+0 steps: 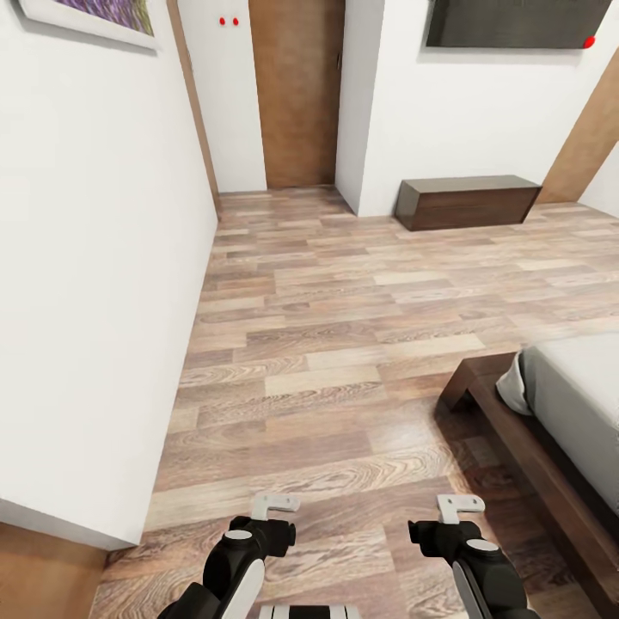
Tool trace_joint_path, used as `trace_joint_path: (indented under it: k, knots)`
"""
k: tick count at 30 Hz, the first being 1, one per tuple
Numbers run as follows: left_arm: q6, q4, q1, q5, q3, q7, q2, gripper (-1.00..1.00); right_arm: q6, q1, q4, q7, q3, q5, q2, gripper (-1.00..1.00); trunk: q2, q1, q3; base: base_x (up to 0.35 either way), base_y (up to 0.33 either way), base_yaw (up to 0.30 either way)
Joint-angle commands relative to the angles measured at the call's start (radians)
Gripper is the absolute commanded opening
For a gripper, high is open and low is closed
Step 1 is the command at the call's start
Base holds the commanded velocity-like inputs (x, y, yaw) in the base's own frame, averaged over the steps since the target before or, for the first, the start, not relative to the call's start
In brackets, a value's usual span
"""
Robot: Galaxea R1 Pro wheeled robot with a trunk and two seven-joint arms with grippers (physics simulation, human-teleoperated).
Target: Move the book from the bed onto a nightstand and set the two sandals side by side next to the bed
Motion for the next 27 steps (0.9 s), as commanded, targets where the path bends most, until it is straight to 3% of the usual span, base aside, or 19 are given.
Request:
trace_joint_path:
  k: [1,27]
  knots:
    - [0.002,-0.001,-0.001,0.010,-0.002,0.010,0.000,1.00,0.005,0.000,-0.001,-0.005,0.001,0.000,0.000,1.00,0.007,-0.004,0.002,0.000,0.000,0.000]
    - [0.002,-0.001,-0.001,0.009,-0.002,0.009,0.000,1.00,0.005,0.000,-0.001,-0.005,0.003,-0.001,0.003,1.00,0.189,-0.104,0.084,0.000,0.000,0.000]
